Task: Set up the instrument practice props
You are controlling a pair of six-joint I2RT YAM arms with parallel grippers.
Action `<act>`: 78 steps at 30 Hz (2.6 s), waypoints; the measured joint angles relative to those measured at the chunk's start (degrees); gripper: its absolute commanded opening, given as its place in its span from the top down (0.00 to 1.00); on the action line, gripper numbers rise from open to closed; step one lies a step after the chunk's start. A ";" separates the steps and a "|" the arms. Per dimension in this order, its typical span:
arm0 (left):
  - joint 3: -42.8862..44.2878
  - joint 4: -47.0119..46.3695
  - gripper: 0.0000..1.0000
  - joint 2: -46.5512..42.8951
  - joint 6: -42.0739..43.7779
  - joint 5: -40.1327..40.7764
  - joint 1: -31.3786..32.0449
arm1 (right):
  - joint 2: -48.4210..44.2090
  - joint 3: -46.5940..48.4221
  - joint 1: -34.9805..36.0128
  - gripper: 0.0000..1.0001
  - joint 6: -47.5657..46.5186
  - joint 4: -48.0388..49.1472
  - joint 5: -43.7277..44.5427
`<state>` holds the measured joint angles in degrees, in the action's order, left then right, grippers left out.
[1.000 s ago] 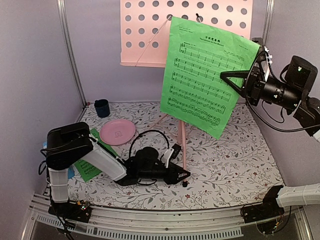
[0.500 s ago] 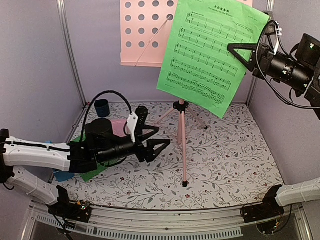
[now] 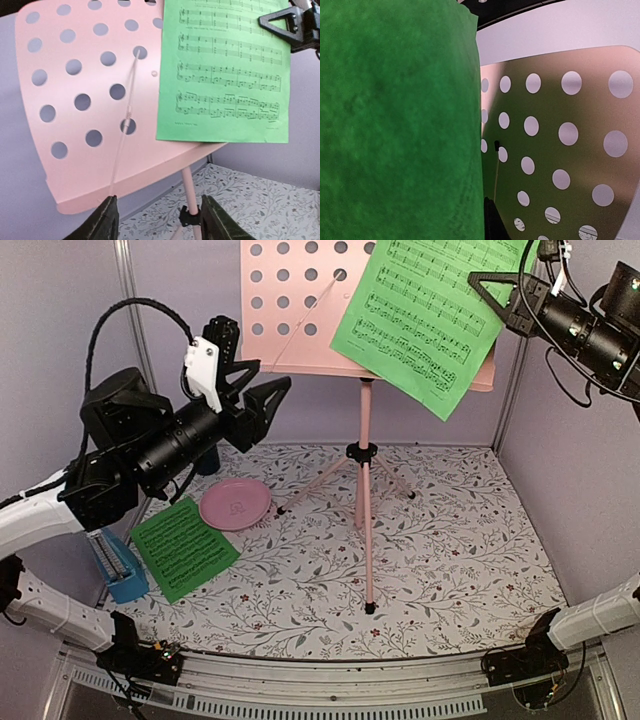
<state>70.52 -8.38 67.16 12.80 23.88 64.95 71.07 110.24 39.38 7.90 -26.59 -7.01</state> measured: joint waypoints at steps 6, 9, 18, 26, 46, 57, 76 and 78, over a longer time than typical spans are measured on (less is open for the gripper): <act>9.25 1.29 0.49 2.97 7.82 3.91 -1.86 | 1.14 0.00 0.00 1.00 0.00 -0.42 2.03; 14.93 2.21 0.51 6.95 10.12 4.11 -2.38 | 1.38 0.00 0.00 1.00 -0.04 -0.37 2.36; 25.99 5.11 0.59 18.88 15.52 5.42 -2.73 | 1.55 0.00 0.00 1.00 -0.50 0.96 3.28; 29.20 5.20 0.66 21.55 19.67 7.52 -2.89 | 1.92 0.00 0.00 1.00 -1.88 2.19 4.28; 36.15 7.89 0.85 25.92 23.39 9.31 -5.53 | 2.25 0.00 0.00 1.00 -3.34 2.60 5.25; 35.69 8.00 0.99 25.86 23.28 8.52 -5.53 | 2.25 0.00 0.00 1.00 -4.15 2.62 6.49; 19.54 -3.52 1.00 15.61 22.53 -1.46 -6.36 | 2.95 -0.02 0.00 1.00 -4.72 3.58 7.52; 20.33 -3.13 1.00 15.96 22.49 -2.19 -6.47 | 3.15 -0.02 0.00 1.00 -4.81 3.72 7.58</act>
<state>90.85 -11.51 83.11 35.29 21.69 58.48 74.22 110.21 39.38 3.09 -22.87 0.58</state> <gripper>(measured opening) 0.036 0.006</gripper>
